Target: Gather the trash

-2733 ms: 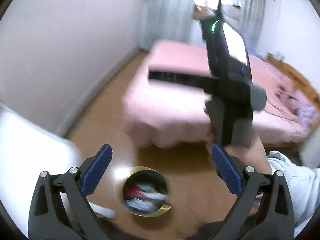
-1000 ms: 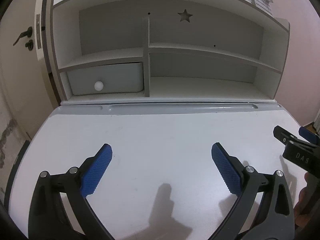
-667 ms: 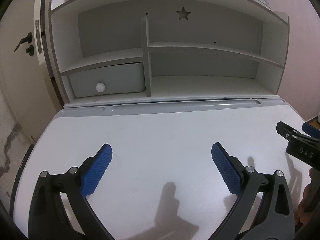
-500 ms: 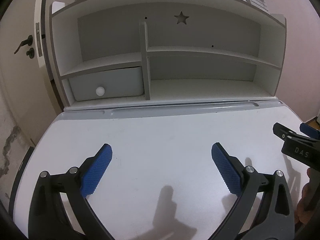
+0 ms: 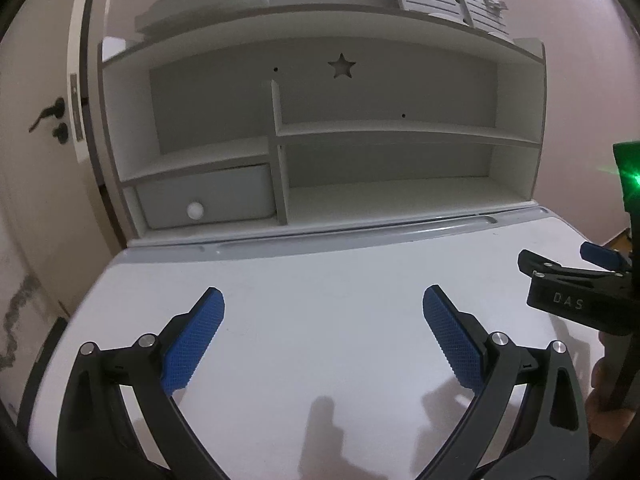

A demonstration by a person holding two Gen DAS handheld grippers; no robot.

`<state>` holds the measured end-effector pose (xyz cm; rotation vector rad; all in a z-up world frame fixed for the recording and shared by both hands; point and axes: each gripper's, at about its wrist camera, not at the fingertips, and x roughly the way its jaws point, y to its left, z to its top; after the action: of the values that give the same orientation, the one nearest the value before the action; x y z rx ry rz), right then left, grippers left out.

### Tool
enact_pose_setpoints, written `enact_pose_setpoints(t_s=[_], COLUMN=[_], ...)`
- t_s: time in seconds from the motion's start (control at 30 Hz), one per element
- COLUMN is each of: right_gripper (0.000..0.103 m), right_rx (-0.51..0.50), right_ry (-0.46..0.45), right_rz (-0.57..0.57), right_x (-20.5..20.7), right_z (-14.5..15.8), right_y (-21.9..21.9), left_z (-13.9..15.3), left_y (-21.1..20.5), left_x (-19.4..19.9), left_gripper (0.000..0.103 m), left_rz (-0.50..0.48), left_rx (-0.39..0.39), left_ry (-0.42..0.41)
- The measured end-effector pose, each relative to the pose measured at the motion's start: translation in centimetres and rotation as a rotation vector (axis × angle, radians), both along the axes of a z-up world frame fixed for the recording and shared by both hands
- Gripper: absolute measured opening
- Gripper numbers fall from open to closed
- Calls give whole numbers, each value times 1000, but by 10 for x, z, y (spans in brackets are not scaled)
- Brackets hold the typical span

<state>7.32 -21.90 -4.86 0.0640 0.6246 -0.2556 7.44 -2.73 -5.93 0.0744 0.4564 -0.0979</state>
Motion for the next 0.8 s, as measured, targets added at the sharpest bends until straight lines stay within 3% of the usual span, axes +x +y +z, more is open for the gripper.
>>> enact_pose_setpoints(t_s=[0.8], right_gripper=[96], right_rx=[9], right_ry=[6], right_rz=[-1], right_x=[0], right_z=[0], right_y=[-3], left_z=[-4], left_y=[3], left_x=[7], left_gripper=[97], left_rz=[18], left_rx=[-11], left_ry=[43])
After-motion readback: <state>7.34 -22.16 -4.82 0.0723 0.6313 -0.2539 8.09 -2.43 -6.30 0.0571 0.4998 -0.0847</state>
